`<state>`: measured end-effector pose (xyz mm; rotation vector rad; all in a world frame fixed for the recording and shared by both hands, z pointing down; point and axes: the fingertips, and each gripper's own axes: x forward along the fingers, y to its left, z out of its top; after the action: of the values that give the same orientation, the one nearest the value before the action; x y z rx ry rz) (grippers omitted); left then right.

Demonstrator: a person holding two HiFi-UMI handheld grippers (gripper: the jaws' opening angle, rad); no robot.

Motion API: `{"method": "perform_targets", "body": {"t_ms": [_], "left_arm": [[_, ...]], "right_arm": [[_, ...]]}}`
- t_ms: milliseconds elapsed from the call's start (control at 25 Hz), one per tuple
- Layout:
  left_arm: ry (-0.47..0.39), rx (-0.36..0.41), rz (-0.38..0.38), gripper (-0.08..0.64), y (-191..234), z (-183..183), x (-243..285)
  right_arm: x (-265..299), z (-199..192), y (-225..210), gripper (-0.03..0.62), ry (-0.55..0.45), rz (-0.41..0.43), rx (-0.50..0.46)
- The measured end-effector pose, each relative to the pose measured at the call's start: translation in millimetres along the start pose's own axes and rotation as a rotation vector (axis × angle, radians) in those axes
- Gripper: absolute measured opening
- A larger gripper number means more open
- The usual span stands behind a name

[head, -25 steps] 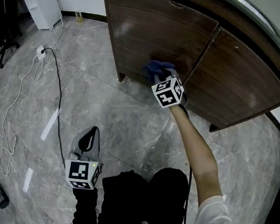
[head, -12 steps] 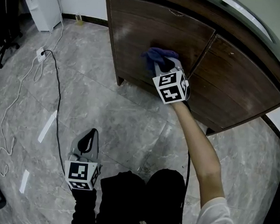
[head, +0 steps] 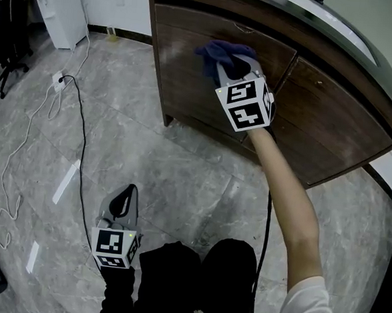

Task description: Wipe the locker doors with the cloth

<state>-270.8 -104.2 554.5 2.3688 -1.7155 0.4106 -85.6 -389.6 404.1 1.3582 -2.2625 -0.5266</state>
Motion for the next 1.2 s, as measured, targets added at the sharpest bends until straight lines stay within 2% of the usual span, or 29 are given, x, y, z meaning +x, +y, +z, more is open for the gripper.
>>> {"method": "perform_targets", "body": {"t_ms": [760, 1000, 1200], "left_arm": [[-0.015, 0.005, 0.02, 0.0, 8, 8, -6], [-0.013, 0.001, 0.022, 0.0, 10, 5, -5], [-0.009, -0.004, 0.024, 0.0, 11, 2, -5]], "right_arm": [[-6, 71, -37, 0.092, -0.106, -0.073, 0.009], [-5, 76, -38, 0.092, -0.116, -0.083, 0.01], [3, 64, -24, 0.093, -0.101, -0.071, -0.016]]}}
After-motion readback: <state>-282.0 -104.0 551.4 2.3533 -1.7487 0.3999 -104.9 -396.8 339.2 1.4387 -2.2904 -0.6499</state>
